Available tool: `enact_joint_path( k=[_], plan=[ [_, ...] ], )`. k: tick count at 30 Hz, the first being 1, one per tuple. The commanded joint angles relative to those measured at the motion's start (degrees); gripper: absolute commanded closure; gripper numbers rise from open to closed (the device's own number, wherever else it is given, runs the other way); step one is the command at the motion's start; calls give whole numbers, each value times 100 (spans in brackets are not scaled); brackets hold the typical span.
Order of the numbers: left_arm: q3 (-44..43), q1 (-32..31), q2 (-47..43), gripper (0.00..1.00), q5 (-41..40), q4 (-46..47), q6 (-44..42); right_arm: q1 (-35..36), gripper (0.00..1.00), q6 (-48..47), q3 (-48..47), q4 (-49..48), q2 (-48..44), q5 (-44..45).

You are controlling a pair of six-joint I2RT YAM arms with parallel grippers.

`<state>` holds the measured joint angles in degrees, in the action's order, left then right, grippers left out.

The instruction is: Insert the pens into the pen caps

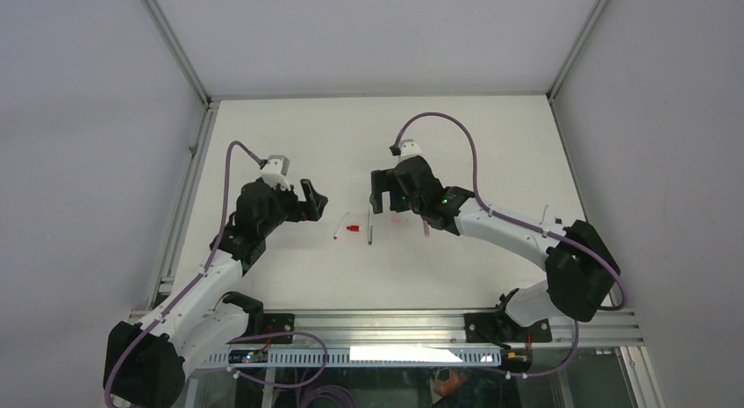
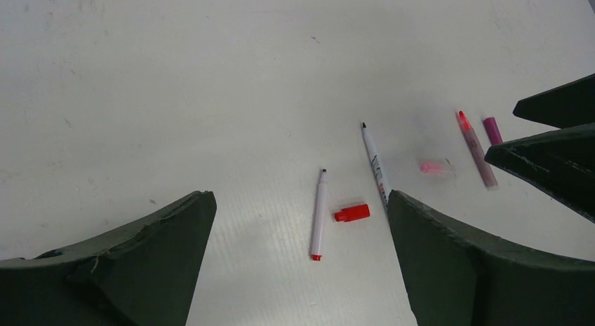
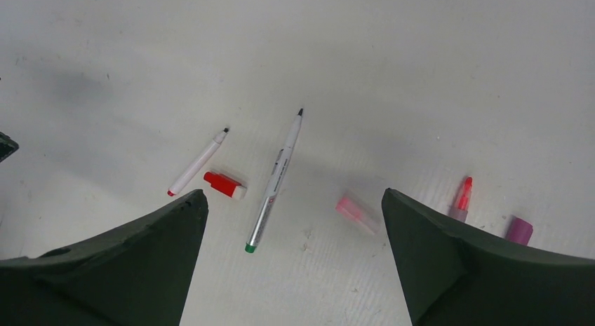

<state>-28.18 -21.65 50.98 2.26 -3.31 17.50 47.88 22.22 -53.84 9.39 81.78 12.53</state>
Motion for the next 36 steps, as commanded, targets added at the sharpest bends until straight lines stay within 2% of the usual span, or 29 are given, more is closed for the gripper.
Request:
enact_joint_path(
  k=[1, 4, 9, 13, 15, 17, 19, 23, 24, 27, 31, 36],
  plan=[
    [113, 169, -212, 1, 388, 587, 151, -16, 1, 245, -570, 272, 252, -192],
    [206, 170, -269, 1, 775, 1017, 156, -6, 1, 306, -724, 331, 491, -184],
    [596, 185, -230, 1, 2012, 2446, 162, -4, 2, 394, -989, 354, 846, -240],
    [300, 380, 315, 1, 3581, 2927, 189, -3, 2, 307, -1169, 389, 983, -325],
    [128, 632, 722, 1, 4930, 3366, 333, -6, 2, 208, -1241, 473, 1005, -311],
    [2, 949, 1356, 1, 5884, 4089, 911, -3, 2, 99, -1268, 555, 956, -267],
    [-70, 1165, 2003, 1, 6672, 5236, 1734, -4, 2, 16, -1229, 604, 858, -188],
    [-61, 1416, 3006, 1, 7424, 8296, 3560, -16, 1, -57, -971, 600, 618, -30],
    [-122, 1419, 3175, 1, 7562, 8478, 3822, -16, 1, -55, -911, 600, 554, -4],
    [-108, 1418, 3152, 1, 7621, 8480, 3682, -12, 1, -29, -762, 604, 407, 21],
    [-300, 1427, 3153, 1, 7417, 7986, 3593, -15, 1, 25, -676, 625, 294, 68],
    [-509, 1514, 2496, 4, 5920, 4370, 1417, -15, 1, 281, -747, 726, 376, 109]
  ],
)
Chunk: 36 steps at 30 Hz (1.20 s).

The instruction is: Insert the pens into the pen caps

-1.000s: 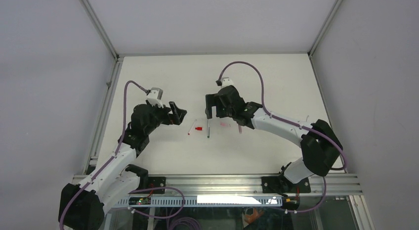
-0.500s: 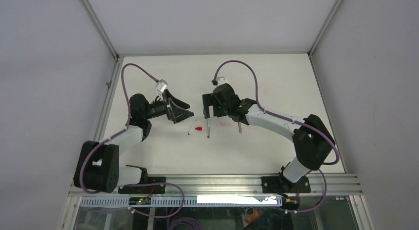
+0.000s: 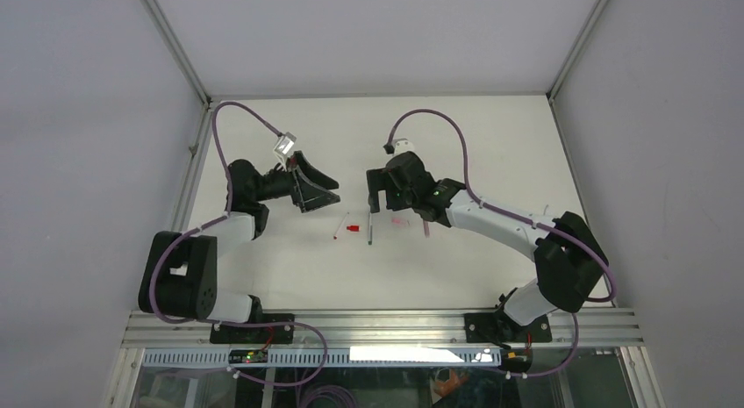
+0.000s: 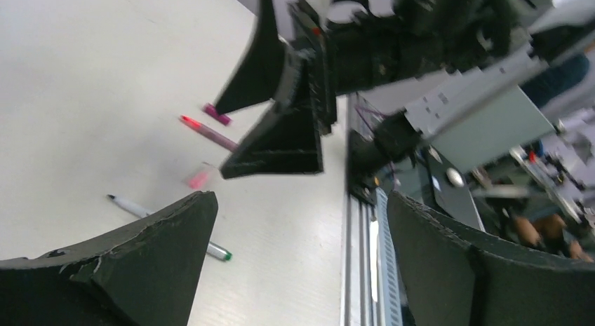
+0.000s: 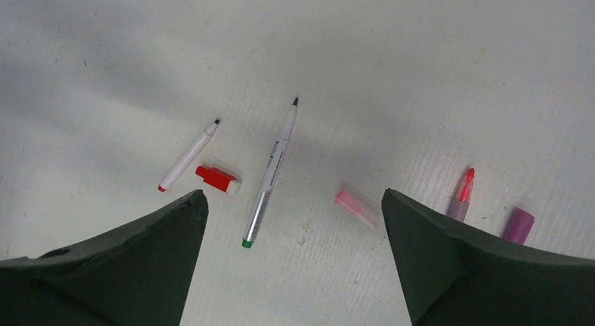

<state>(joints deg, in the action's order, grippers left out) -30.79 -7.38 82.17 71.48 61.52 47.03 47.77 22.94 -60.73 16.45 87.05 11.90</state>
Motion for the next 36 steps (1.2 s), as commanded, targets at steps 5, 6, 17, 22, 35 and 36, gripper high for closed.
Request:
enact_joint_path(
  k=[5, 6, 17, 22, 35, 36],
  plan=[
    [-243, 78, -1595, 1, -3081, -3805, -2260, -2, 1, 350, -203, 64, 152, 130],
    [-285, 78, -1629, 1, -3218, -3930, -2259, 3, 1, 358, -301, 127, 268, 114],
    [-8, 78, -2115, 1, -5429, -4885, -2379, 7, 34, 717, -1613, 1035, 1694, 55],
    [125, 78, -2119, 1, -5456, -4867, -2347, 6, 47, 799, -2022, 1377, 2121, 4],
    [135, 78, -2131, 1, -5542, -4972, -2321, 63, 63, 765, -2773, 1923, 2966, -102],
    [134, 78, -2114, 1, -5549, -4975, -2321, 60, 63, 758, -2786, 1931, 2990, -88]
  ],
)
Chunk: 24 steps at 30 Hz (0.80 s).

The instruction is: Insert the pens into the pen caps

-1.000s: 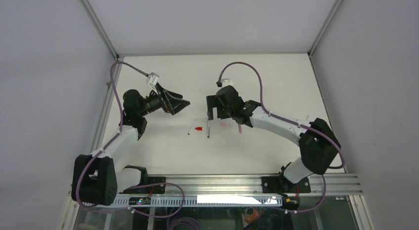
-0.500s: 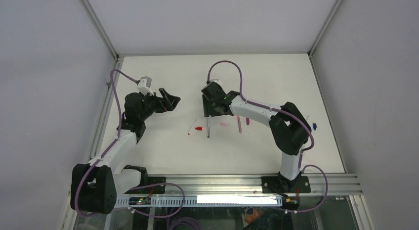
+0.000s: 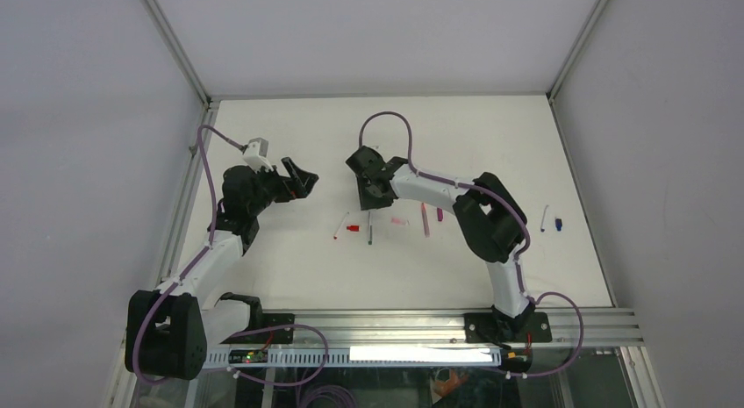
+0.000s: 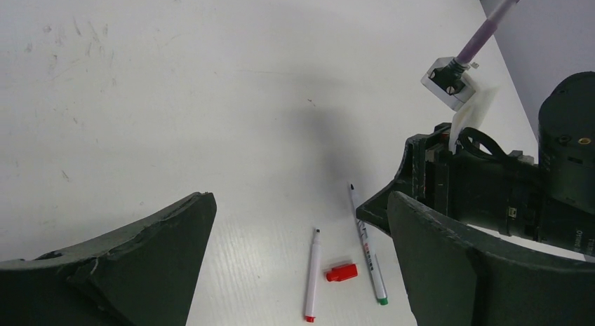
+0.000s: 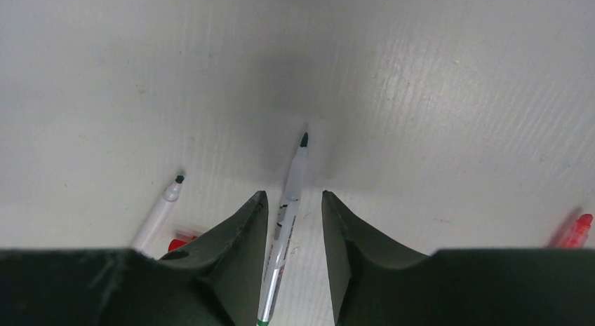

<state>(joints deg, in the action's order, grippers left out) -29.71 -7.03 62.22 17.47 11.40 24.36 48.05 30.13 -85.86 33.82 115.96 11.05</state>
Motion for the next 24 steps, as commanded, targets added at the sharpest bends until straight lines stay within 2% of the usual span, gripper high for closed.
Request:
enact_joint_path(
  k=[1, 14, 16, 17, 18, 24],
  plan=[
    [21, 44, -110, 1, -151, 27, -54, 36, 63, 49, -273, 195, 128, 1],
    [-34, 44, 42, 1, -182, -15, -89, 36, 63, 72, -325, 247, 408, -83],
    [-43, 44, 68, 1, -178, -16, -89, 42, 65, 72, -326, 261, 423, -94],
    [-43, 44, 86, 1, -182, -15, -87, 38, 72, 64, -326, 273, 420, -90],
    [-43, 44, 103, 1, -176, -19, -96, 38, 74, 47, -326, 309, 435, -86],
    [-61, 44, 168, 1, -125, -25, -97, 79, 75, -38, -351, 545, 453, 35]
  ],
)
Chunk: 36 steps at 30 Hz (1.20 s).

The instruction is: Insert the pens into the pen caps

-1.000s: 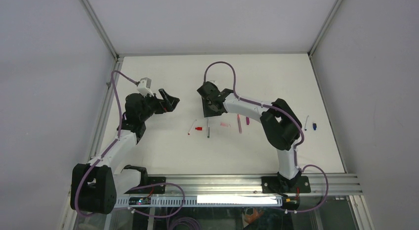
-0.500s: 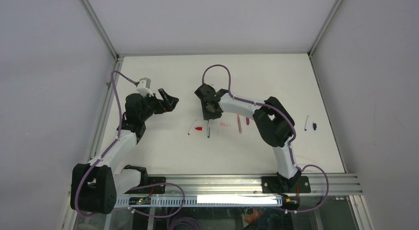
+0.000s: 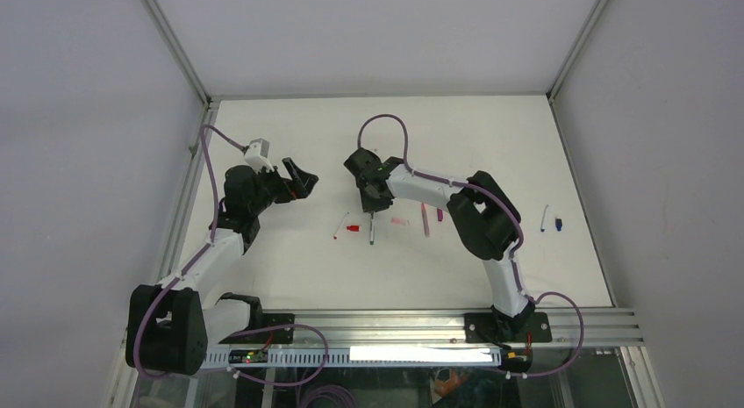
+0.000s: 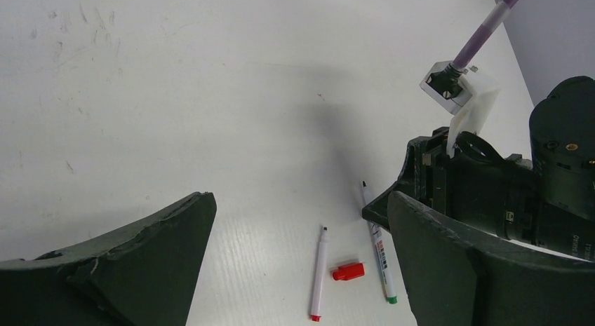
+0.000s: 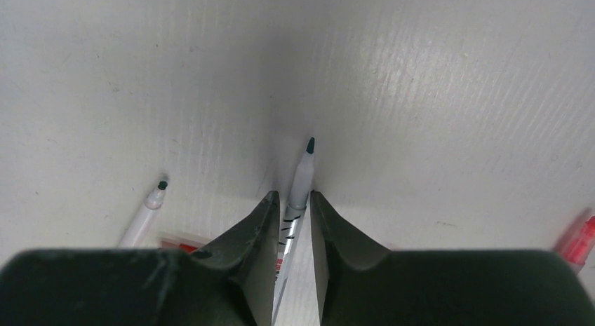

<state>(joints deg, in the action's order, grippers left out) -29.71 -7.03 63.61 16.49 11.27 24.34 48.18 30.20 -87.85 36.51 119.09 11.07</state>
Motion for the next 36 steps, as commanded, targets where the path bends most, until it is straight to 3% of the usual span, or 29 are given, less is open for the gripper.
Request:
enact_joint_path(
  k=[1, 13, 18, 23, 36],
  plan=[
    [-66, 44, 36, 1, -19, -11, -96, 80, 75, -63, -153, 339, 141, 74],
    [-87, 44, 40, 1, -16, -96, -135, 298, 76, -103, -355, 778, 411, 449],
    [-85, 44, -16, 1, -99, -157, -149, 310, 100, -70, -395, 809, 510, 396],
    [-95, 44, 25, 1, -79, -145, -157, 306, 100, -36, -338, 714, 496, 387],
    [106, 37, -129, 2, 495, 317, -131, 86, 100, -52, 964, -1091, -843, 52]
  ],
)
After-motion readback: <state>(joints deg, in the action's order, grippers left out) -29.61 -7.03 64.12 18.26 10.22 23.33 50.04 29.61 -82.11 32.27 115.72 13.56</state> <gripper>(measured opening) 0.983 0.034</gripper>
